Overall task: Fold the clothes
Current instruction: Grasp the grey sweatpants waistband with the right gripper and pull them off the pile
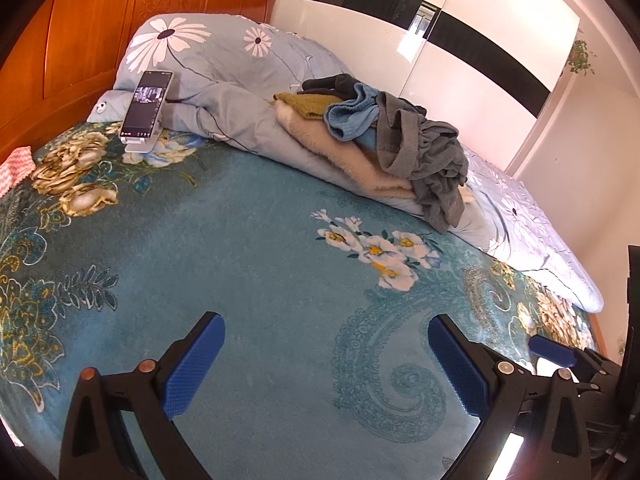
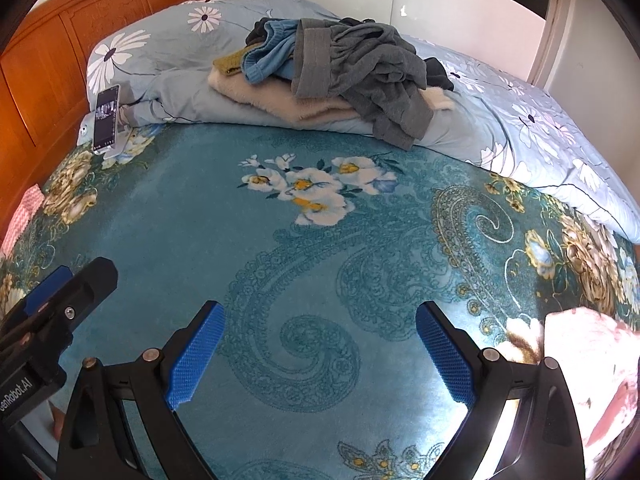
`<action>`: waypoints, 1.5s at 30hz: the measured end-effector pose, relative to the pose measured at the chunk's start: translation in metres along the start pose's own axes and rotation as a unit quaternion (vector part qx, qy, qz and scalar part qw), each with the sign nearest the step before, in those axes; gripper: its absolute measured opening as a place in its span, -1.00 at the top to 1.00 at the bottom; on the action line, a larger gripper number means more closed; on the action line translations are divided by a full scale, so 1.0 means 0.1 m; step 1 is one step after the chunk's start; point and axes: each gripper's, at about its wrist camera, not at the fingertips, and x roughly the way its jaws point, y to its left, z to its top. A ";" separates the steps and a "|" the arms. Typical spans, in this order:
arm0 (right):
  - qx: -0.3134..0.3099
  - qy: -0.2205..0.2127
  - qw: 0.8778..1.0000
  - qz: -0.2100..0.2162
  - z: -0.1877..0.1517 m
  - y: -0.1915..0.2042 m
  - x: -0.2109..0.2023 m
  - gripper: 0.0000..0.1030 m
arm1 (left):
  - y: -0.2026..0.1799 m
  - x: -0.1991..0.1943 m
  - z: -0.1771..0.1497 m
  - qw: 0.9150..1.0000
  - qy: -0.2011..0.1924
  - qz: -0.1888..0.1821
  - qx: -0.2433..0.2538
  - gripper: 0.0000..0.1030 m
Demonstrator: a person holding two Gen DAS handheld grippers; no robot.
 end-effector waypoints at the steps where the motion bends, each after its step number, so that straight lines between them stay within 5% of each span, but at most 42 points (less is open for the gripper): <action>1: -0.003 -0.002 1.000 -0.001 0.05 0.00 0.02 -0.87 | 0.02 0.02 0.01 1.000 -0.002 0.002 0.000 -1.00; 5: -0.006 -0.035 0.999 -0.002 0.41 -0.06 0.08 -0.87 | 0.12 0.06 0.05 1.000 -0.009 0.008 0.002 -1.00; 12: -0.051 -0.110 0.992 -0.029 1.65 0.07 0.45 -0.87 | 0.43 0.17 0.09 0.999 -0.004 0.009 -0.043 -1.00; 18: -0.053 -0.076 0.994 -0.064 2.29 0.25 1.13 -0.87 | 0.79 0.23 0.13 0.994 0.006 -0.017 -0.111 -1.00; 22: -0.045 -0.040 0.992 -0.112 2.50 0.31 1.55 -0.87 | 0.91 0.19 0.17 0.995 -0.005 0.009 -0.096 -1.00; 26: -0.034 -0.010 0.987 -0.158 2.60 0.28 1.78 -0.86 | 1.03 0.14 0.21 0.997 -0.012 0.006 -0.079 -1.00; 28: -0.028 -0.001 0.983 -0.181 2.63 0.23 1.82 -0.61 | 1.04 0.11 0.23 0.998 -0.020 0.008 -0.066 -1.00; 30: -0.015 0.007 0.980 -0.198 2.65 0.15 1.82 -0.07 | 1.01 0.09 0.26 0.999 -0.022 0.011 -0.042 -1.00; 32: 0.012 0.024 0.980 -0.197 2.65 0.04 1.80 0.25 | 0.97 0.07 0.28 0.999 -0.024 0.012 -0.024 -1.00; 35: 0.054 0.040 0.983 -0.170 2.57 -0.11 1.74 0.68 | 0.95 0.03 0.30 1.000 -0.021 0.009 -0.020 -1.00; 45: 0.061 0.040 0.997 -0.004 1.72 -0.27 1.04 0.78 | 1.09 -0.22 0.34 0.998 -0.017 0.011 -0.064 -1.00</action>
